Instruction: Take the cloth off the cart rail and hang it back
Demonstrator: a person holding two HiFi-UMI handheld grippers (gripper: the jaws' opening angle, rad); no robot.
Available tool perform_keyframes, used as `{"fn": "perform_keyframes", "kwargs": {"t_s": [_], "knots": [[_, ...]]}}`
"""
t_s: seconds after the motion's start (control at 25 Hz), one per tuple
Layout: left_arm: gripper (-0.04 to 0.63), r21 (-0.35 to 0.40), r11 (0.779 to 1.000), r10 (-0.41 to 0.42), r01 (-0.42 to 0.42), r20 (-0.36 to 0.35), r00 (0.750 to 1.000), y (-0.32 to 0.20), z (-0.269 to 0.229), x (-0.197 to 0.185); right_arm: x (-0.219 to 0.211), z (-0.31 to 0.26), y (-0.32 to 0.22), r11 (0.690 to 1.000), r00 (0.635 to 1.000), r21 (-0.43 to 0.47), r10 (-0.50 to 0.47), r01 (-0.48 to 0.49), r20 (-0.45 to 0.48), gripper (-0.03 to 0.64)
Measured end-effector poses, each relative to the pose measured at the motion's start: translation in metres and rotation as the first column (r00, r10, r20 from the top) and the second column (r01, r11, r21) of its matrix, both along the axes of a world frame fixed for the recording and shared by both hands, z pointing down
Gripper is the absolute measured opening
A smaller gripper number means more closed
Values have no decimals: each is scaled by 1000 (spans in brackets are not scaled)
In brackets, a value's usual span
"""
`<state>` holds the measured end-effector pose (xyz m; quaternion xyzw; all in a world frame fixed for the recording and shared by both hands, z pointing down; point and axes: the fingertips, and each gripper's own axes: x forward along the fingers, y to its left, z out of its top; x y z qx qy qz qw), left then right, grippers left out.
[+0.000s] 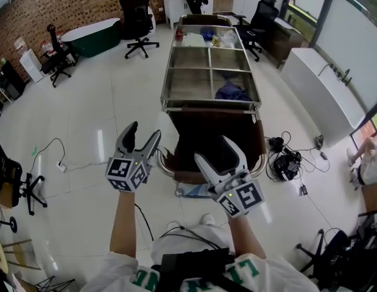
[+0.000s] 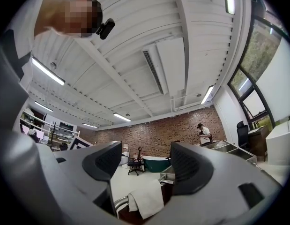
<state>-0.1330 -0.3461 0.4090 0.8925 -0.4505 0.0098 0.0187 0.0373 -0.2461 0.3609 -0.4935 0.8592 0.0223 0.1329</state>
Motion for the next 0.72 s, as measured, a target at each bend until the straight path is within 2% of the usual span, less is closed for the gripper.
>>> {"fn": "perform_keyframes", "kwargs": {"t_s": [0.12, 0.28, 0.4, 0.56, 0.72], "knots": [[331, 54, 998, -28, 29, -15, 1000, 28, -11, -9, -5, 3, -1, 1000, 1000, -6, -8, 8, 0, 333], [308, 106, 992, -75, 74, 5, 997, 59, -8, -17, -14, 5, -2, 1000, 1000, -12, -24, 24, -8, 333], [307, 144, 983, -115, 117, -21, 993, 79, -5, -22, -19, 10, -3, 999, 999, -18, -37, 36, -21, 333], [307, 155, 976, -143, 152, -67, 987, 94, -10, -27, -24, 16, -4, 999, 999, -27, -37, 36, -40, 332], [307, 141, 976, -155, 165, -79, 985, 97, -4, -28, -25, 22, -5, 1000, 994, -27, -3, 0, -109, 322]]}}
